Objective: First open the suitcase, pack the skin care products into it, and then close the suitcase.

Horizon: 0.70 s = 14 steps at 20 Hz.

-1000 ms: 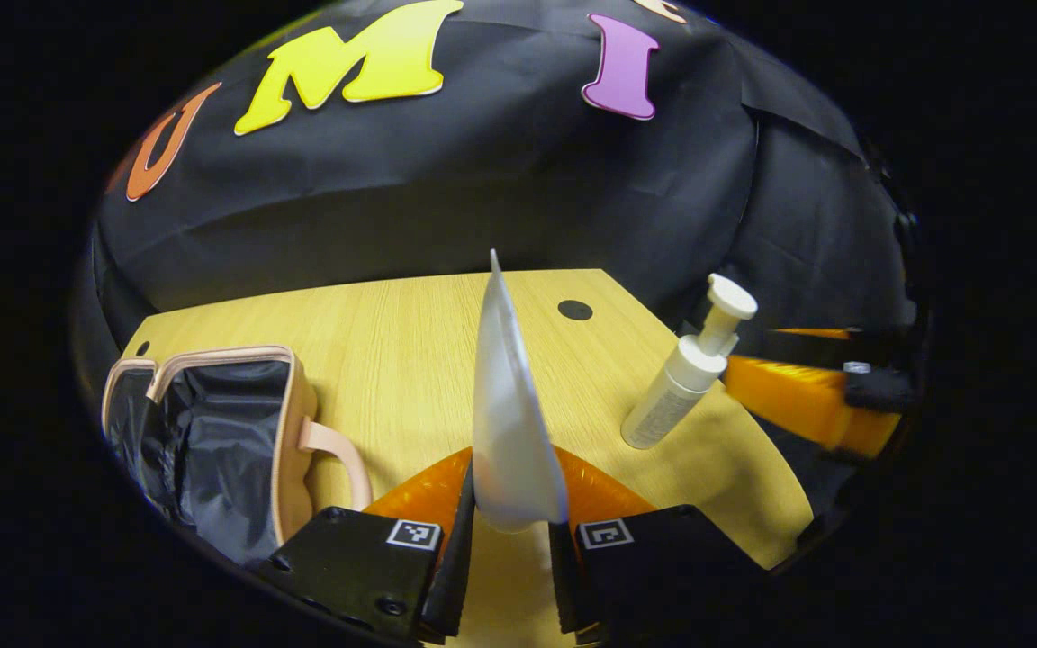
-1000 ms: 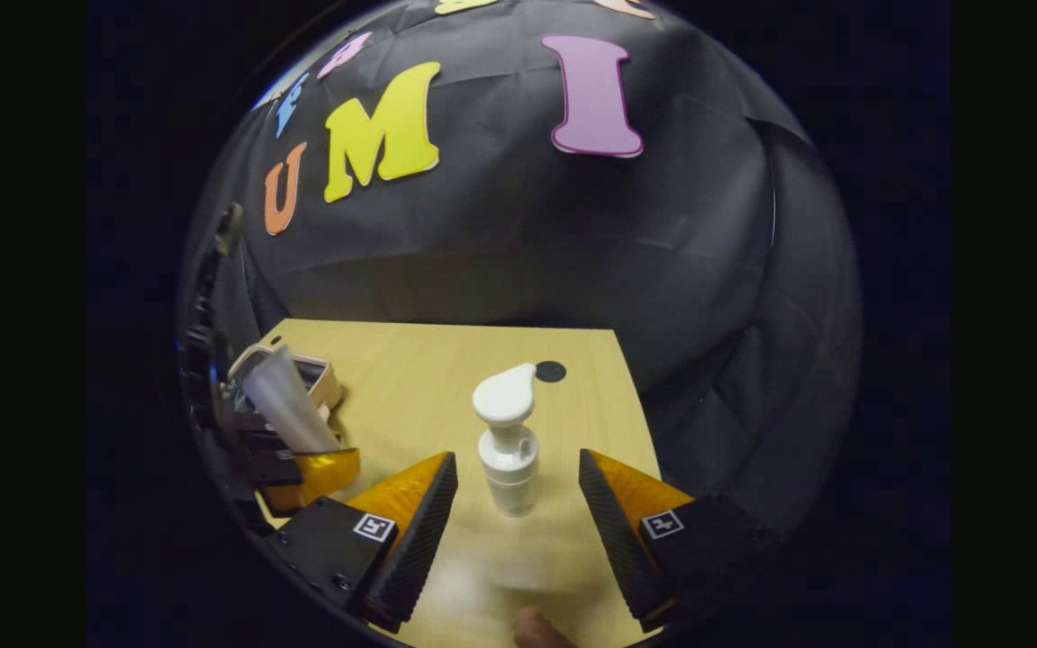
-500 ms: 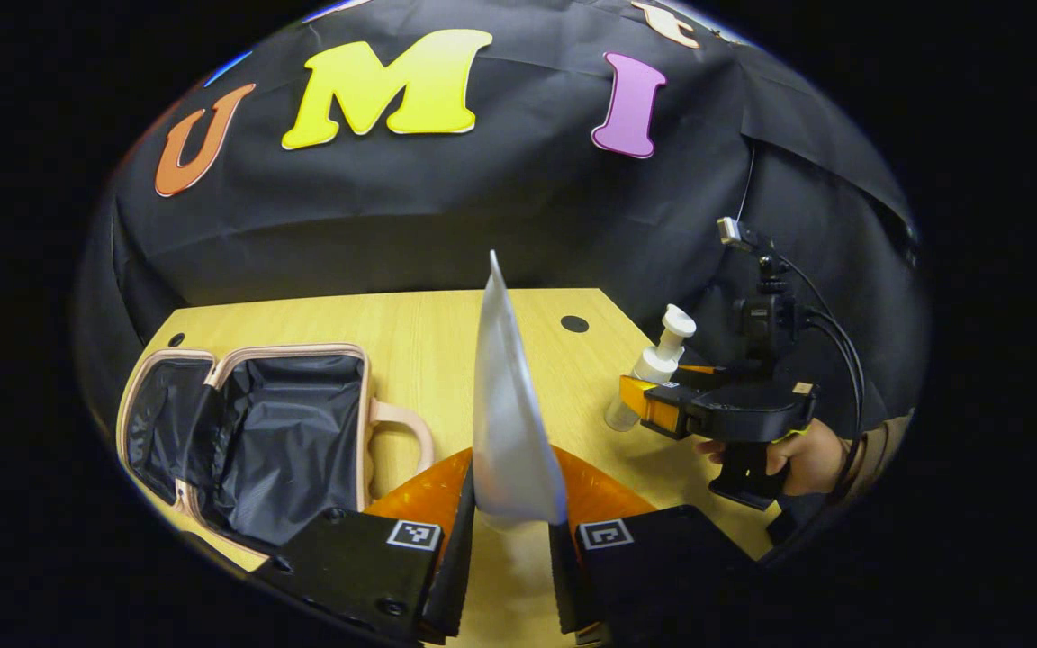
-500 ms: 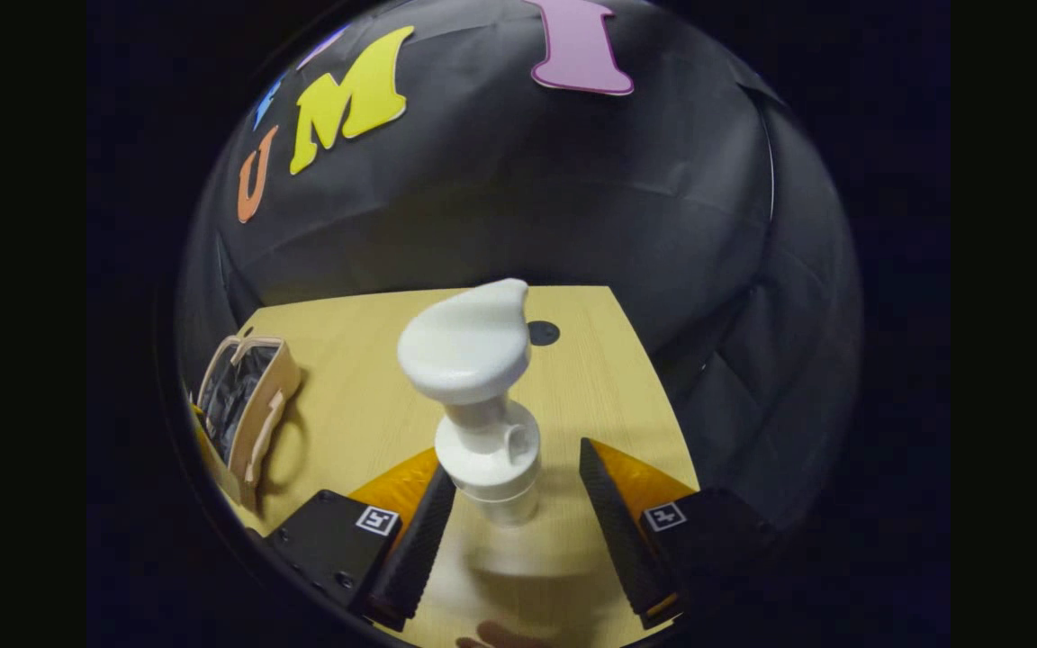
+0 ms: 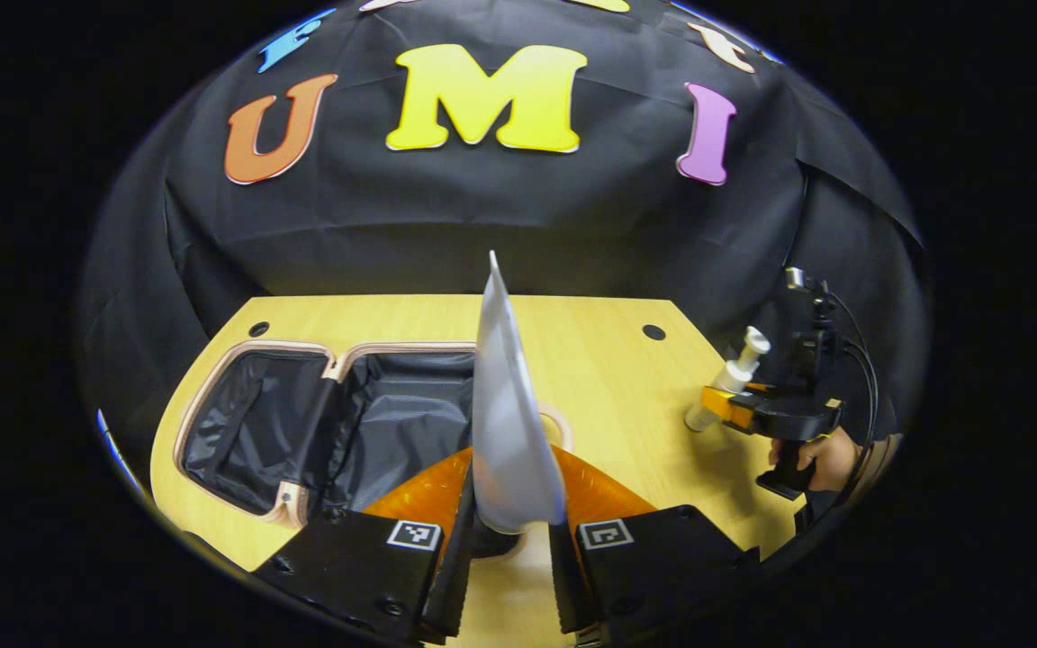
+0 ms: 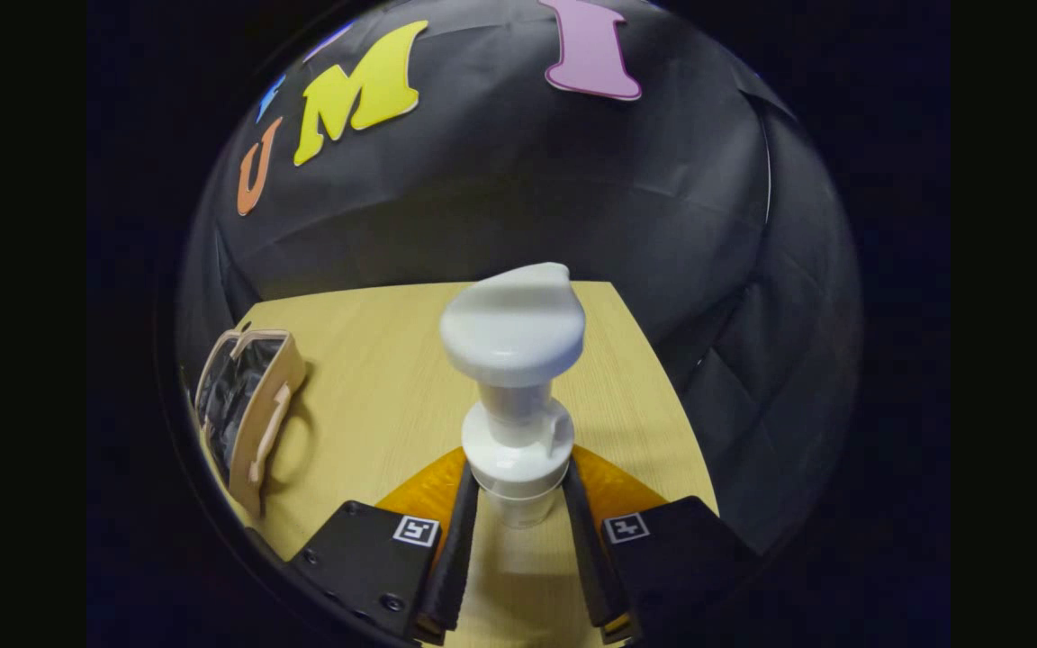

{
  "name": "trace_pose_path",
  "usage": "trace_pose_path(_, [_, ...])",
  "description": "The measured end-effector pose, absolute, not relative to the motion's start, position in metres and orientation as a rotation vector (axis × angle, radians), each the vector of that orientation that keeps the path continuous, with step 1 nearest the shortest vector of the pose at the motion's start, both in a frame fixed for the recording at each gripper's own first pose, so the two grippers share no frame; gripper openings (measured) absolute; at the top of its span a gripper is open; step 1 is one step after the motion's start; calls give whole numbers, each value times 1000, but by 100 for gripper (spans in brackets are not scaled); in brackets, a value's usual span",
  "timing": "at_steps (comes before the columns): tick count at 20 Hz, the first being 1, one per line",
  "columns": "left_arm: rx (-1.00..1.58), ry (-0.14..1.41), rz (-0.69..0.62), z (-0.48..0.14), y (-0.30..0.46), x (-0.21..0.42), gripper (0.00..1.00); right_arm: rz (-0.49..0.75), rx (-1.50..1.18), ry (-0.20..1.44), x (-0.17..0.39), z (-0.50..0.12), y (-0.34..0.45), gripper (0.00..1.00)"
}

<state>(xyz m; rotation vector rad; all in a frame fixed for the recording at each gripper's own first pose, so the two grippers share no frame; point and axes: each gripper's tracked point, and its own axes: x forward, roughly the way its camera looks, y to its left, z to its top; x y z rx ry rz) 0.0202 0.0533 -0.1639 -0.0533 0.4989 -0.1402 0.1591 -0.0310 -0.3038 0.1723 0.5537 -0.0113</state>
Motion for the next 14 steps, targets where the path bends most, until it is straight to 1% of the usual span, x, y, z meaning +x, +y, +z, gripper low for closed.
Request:
trace_pose_path(4, [-47, 512, -76, -171, 105, 33, 42, 3, 162, 507, 129, -261, -19, 49])
trace_pose_path(6, [-48, 554, -55, -192, 126, 44, 42, 0, 196, 484, 115, -241, -14, 49])
trace_pose_path(8, [-22, 620, -38, -218, 144, 54, 41, 5, 170, 460, 102, -228, -13, 49])
trace_pose_path(11, [15, 694, -23, -250, 159, 62, 42, -46, 102, 435, 89, -218, -26, 49])
trace_pose_path(14, [8, 780, -34, -280, 158, 59, 42, -90, 202, 464, 77, -219, -30, 49])
